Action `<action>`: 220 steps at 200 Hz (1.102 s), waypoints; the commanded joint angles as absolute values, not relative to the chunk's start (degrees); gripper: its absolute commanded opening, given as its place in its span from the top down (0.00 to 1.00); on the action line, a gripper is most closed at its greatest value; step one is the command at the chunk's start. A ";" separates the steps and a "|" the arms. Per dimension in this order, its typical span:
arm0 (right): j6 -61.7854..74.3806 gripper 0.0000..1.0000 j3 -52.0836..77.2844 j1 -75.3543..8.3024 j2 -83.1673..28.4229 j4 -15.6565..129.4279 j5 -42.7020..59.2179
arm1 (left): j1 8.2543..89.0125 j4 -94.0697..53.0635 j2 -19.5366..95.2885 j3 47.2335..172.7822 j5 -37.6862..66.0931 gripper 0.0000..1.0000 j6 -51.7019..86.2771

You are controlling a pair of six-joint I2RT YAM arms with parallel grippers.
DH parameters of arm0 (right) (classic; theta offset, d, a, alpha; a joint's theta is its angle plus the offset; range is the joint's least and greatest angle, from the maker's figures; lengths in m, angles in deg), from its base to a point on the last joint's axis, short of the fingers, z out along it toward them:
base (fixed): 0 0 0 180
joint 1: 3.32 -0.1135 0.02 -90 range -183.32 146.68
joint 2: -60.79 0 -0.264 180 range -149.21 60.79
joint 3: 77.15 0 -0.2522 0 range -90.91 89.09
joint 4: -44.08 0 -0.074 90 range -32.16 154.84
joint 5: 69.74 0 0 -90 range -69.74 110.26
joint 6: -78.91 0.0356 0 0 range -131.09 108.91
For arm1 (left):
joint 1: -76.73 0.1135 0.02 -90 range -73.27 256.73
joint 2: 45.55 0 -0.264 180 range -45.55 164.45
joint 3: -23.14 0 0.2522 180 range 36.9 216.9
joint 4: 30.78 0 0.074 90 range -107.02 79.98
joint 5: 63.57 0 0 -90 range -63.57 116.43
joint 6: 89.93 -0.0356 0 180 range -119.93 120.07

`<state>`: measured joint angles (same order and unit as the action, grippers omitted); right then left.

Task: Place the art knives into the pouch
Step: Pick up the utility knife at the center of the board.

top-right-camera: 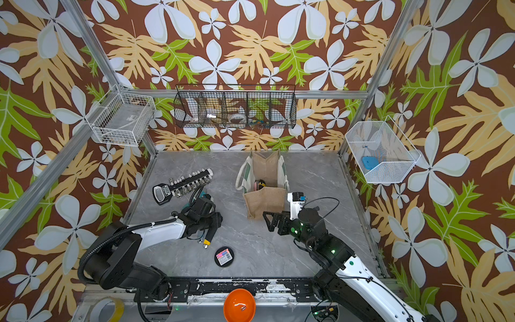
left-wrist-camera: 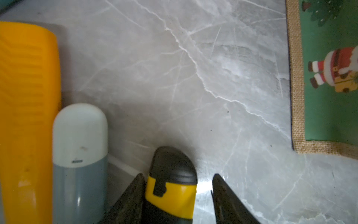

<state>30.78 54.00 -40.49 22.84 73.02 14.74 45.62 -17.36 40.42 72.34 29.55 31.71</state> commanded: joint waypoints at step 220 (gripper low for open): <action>29.81 0.01 54.29 -40.55 25.72 76.25 18.26 | 39.91 -6.96 45.24 70.30 39.47 0.57 34.37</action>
